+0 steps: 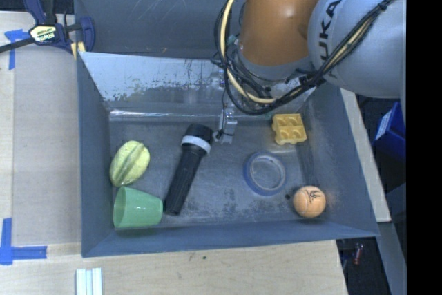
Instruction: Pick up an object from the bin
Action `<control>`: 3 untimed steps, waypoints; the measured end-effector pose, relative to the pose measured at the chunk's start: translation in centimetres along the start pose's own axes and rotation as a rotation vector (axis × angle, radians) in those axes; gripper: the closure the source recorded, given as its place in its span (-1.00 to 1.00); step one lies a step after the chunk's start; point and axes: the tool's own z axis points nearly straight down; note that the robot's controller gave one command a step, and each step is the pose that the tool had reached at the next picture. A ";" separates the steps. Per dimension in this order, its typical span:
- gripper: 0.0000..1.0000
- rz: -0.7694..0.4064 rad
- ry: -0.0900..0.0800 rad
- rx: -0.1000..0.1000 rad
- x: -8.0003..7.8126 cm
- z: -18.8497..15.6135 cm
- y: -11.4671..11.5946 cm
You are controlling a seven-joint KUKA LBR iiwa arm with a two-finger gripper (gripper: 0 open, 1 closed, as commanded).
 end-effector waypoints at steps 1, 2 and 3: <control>-1.00 0.003 -0.009 -0.001 -0.2 -0.5 -0.1; -1.00 -0.357 -0.010 0.001 1.7 9.8 2.2; -1.00 -0.518 -0.019 0.003 2.6 5.1 4.7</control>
Offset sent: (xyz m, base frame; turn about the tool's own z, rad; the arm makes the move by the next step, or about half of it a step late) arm -0.0254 0.0291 -0.1313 -0.4694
